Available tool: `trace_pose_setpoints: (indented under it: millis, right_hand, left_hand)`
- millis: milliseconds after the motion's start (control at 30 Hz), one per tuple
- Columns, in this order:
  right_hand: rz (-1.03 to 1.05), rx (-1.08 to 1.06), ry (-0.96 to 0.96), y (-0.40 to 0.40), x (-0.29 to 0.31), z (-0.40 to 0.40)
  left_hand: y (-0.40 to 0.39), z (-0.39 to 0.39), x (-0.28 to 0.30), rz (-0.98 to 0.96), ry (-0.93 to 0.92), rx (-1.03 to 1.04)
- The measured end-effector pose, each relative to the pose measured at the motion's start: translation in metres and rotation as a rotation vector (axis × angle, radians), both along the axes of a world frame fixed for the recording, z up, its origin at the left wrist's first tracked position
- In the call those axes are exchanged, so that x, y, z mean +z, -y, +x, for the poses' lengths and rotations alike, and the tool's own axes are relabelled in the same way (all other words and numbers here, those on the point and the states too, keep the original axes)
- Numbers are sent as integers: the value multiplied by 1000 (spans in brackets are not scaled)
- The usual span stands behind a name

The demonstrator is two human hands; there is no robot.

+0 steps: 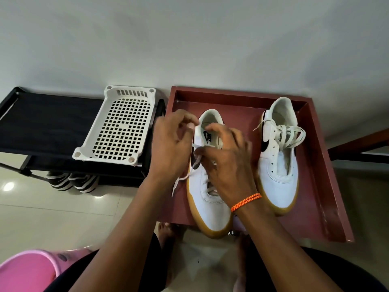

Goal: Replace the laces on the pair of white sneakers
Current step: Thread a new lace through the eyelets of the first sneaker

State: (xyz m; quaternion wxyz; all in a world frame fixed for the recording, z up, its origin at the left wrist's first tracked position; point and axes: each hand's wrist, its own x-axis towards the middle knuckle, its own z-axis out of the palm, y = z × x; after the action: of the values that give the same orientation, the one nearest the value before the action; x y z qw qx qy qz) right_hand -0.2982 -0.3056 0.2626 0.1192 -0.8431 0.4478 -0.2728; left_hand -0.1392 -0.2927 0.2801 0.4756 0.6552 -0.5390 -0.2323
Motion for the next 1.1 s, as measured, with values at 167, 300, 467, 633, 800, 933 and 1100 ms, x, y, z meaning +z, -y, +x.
trace_pose_setpoints:
  millis: [167, 300, 467, 633, 800, 933, 1100]
  right_hand:
    - [-42, -117, 544, 17, 14, -14]
    - [189, -352, 1049, 35, 20, -30]
    - [391, -455, 1350, 47, 16, -39]
    - [478, -197, 1127, 36, 19, -27]
    - [639, 83, 878, 25, 13, -16]
    - [402, -2, 689, 29, 9, -22]
    - [386, -51, 667, 28, 9, -26]
  left_hand:
    - [-6, -20, 10, 120, -527, -285]
    - [-4, -7, 20, 37, -744, -222]
    - [-5, 15, 27, -33, -981, 5]
    - [-3, 11, 15, 68, -152, 330]
    - [-2, -24, 16, -7, -293, -195]
    - [-3, -28, 2, 117, -207, -212]
    - [4, -20, -4, 155, -154, -107]
